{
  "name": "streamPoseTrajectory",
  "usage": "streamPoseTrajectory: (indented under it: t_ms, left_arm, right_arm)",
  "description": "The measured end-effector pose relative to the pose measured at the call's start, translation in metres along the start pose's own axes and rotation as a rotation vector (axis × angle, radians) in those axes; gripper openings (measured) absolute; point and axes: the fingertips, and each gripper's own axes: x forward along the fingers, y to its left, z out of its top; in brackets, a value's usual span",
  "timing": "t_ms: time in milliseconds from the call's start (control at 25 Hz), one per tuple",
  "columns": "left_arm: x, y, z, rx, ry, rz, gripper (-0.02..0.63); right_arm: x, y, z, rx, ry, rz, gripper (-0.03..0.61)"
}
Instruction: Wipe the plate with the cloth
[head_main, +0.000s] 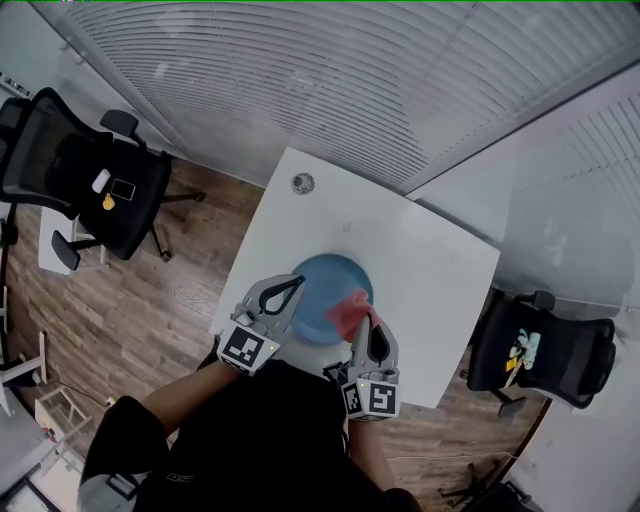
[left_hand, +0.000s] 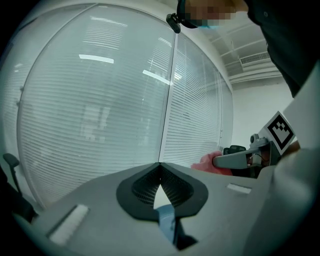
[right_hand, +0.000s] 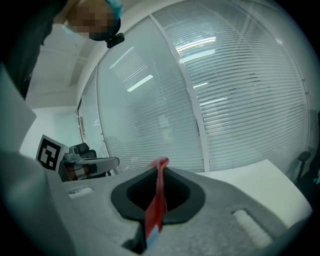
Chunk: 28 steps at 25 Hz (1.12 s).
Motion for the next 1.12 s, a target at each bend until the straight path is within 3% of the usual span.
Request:
streamPoseTrajectory:
  t_ms: [1120]
  left_arm:
    - [-0.010,-0.002,0.003,-0.011,-0.016,0.027,0.000]
  right_arm:
    - [-0.015,0.002,0.003,-0.042,-0.014,-0.023,0.012]
